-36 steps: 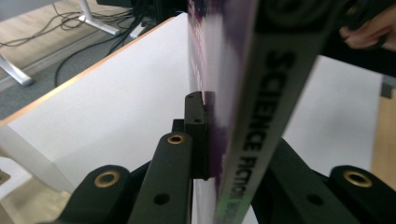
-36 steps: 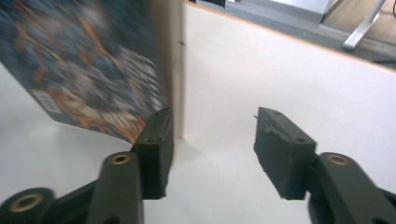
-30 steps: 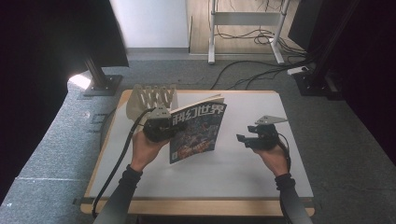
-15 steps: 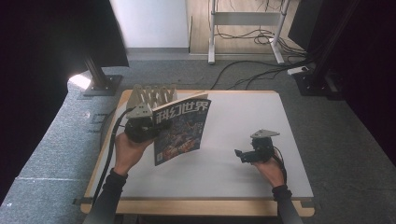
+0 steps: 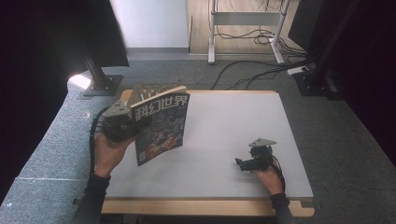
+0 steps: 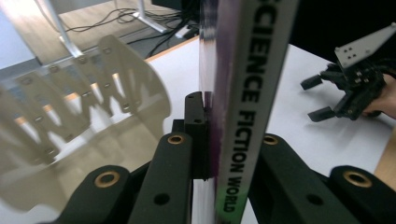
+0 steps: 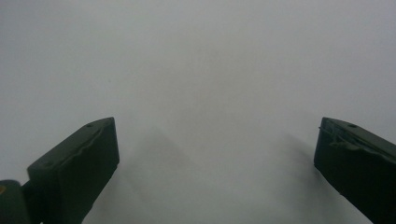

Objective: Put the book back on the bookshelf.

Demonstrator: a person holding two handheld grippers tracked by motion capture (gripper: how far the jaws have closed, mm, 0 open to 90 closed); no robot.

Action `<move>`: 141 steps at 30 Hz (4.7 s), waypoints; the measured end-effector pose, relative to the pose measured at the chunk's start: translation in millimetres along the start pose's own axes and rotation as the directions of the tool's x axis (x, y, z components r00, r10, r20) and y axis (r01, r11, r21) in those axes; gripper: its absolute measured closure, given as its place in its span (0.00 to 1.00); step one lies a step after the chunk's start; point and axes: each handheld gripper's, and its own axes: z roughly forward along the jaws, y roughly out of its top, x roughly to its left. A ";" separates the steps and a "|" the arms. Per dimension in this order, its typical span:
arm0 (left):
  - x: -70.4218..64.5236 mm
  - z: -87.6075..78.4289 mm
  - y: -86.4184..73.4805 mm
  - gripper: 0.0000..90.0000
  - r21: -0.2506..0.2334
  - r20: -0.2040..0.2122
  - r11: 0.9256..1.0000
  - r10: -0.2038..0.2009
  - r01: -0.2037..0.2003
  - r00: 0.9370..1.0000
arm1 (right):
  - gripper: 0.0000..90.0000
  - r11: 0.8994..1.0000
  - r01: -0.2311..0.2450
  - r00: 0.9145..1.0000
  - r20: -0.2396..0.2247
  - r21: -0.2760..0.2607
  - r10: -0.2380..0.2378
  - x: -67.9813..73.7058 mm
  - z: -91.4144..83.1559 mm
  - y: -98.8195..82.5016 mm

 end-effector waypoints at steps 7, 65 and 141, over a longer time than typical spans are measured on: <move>16.8 -19.1 -4.4 0.92 -0.008 -0.061 0.999 -0.036 0.035 0.997 | 0.01 1.000 0.016 1.000 0.019 0.006 -0.016 2.1 1.5 -2.6; 103.7 24.3 -12.7 0.89 0.179 -0.193 0.950 -0.220 0.255 0.956 | 0.01 1.000 0.017 1.000 0.020 0.002 -0.017 2.0 2.3 -3.2; 18.2 6.8 -43.8 0.00 0.000 -0.025 0.999 -0.038 0.038 0.999 | 0.01 1.000 0.015 1.000 0.021 0.004 -0.015 2.3 2.2 -2.7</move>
